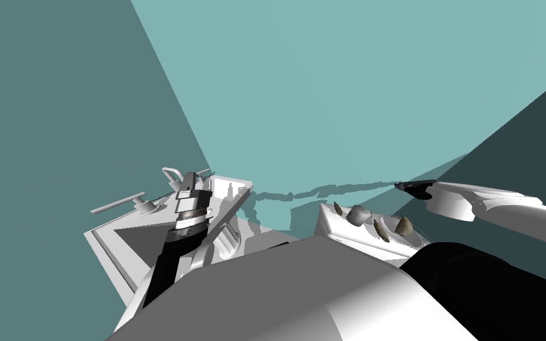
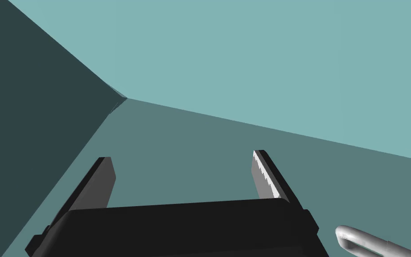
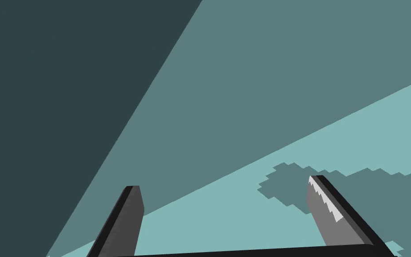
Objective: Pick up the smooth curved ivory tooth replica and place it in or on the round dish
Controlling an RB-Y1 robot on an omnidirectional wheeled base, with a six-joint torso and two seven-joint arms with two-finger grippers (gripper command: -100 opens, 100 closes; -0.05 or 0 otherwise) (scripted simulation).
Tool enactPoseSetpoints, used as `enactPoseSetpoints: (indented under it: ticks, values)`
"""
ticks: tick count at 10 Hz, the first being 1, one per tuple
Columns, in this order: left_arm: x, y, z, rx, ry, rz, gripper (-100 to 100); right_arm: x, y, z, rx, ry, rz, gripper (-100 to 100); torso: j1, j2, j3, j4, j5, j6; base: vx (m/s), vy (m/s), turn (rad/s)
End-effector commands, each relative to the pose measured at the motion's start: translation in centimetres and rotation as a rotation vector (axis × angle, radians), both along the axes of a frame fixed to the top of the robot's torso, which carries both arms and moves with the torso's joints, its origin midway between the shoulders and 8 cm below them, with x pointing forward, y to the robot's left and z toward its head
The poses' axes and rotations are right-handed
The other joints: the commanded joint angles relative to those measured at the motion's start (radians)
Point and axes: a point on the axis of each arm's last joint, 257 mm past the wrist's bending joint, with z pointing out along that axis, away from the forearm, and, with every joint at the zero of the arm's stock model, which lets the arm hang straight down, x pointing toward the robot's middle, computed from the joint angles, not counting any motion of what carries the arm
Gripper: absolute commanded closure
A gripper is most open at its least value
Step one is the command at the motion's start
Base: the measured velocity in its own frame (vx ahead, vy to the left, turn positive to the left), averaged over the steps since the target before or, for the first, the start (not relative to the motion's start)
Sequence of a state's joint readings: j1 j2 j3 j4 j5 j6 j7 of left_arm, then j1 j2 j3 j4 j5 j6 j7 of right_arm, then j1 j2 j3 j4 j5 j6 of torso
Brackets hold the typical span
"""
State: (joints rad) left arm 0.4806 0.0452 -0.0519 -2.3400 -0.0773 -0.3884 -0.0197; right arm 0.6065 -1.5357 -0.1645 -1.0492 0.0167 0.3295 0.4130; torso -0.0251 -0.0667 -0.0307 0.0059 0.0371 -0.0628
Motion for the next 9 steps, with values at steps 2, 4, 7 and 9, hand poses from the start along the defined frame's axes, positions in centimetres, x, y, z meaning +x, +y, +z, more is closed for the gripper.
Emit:
enactPoseSetpoints:
  ticks: [2, 4, 7, 9]
  values:
    - [0.0, 0.0, 0.0, 0.000, 0.000, 0.000, 0, 2.4, 0.7, 2.7, 0.010, -0.047, 0.025, -100, 0.003, 0.005, 0.003, 0.001, 0.001, 0.000, -0.166, 0.038, -0.260]
    - [0.0, 0.0, 0.0, 0.000, 0.000, 0.000, 0, 3.9, 1.2, 4.3, 0.017, -0.074, 0.043, -100, 0.002, 0.009, 0.005, 0.002, 0.001, 0.000, -0.149, 0.004, -0.165]
    - [0.0, 0.0, 0.0, 0.000, 0.000, 0.000, 0, 3.7, 1.0, 4.3, 0.016, -0.071, 0.041, 0, 0.001, 0.001, 0.001, 0.000, 0.000, -0.001, -0.043, 0.006, -0.029]
    - [0.0, 0.0, 0.0, 0.000, 0.000, 0.000, 0, 3.7, 1.0, 4.3, 0.016, -0.071, 0.041, 0, 0.000, -0.003, -0.001, -0.001, 0.000, -0.001, 0.000, 0.000, 0.000]
